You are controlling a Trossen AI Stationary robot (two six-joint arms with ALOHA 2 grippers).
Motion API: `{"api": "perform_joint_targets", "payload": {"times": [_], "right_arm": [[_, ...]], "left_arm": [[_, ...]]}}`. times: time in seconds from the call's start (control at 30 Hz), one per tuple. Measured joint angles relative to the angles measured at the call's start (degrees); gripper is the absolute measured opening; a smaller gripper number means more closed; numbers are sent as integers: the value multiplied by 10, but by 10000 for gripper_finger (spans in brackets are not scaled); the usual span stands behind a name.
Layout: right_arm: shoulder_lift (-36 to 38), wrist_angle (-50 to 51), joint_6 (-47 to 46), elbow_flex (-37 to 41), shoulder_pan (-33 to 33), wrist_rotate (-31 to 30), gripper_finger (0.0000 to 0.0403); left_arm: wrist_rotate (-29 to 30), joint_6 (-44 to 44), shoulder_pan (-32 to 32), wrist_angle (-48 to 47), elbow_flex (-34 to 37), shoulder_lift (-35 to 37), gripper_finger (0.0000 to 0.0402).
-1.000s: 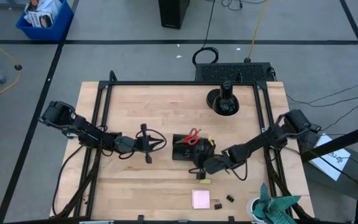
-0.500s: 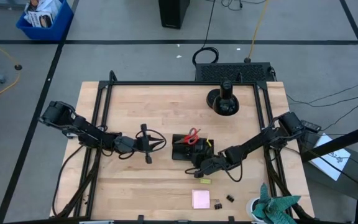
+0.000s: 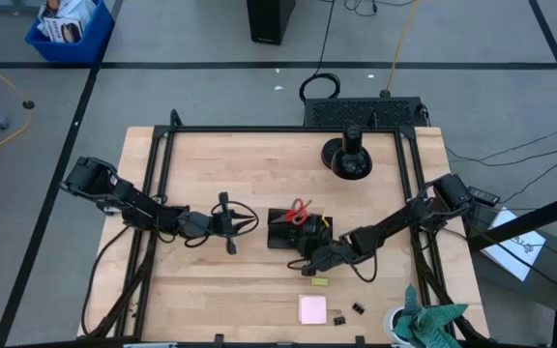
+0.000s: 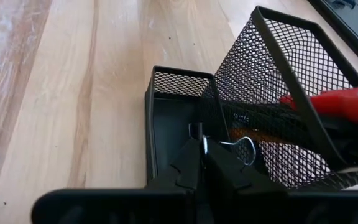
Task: Pick and place office supplies into organizer
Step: Put the black binder clip into the black desk organizer
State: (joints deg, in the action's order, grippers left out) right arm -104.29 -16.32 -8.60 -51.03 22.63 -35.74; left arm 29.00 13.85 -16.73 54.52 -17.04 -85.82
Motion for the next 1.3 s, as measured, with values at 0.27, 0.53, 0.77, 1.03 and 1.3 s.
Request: {"api": "perform_joint_targets", "payload": {"times": [0.27,0.53,0.77,1.03,1.3], "right_arm": [[0,6,-8,0,-1,0,19],[0,7,1,0,0,0,45],[0,4,22,0,5,-2,80],[14,10,22,1,9,13,106],[144,58,22,0,63,61,116]], "left_arm": [[0,0,0,0,0,0,31],[0,-2,0,0,0,0,31],[-1,-2,0,0,0,0,31],[-1,-2,0,0,0,0,31],[-3,-1,0,-4,0,0,31]]}}
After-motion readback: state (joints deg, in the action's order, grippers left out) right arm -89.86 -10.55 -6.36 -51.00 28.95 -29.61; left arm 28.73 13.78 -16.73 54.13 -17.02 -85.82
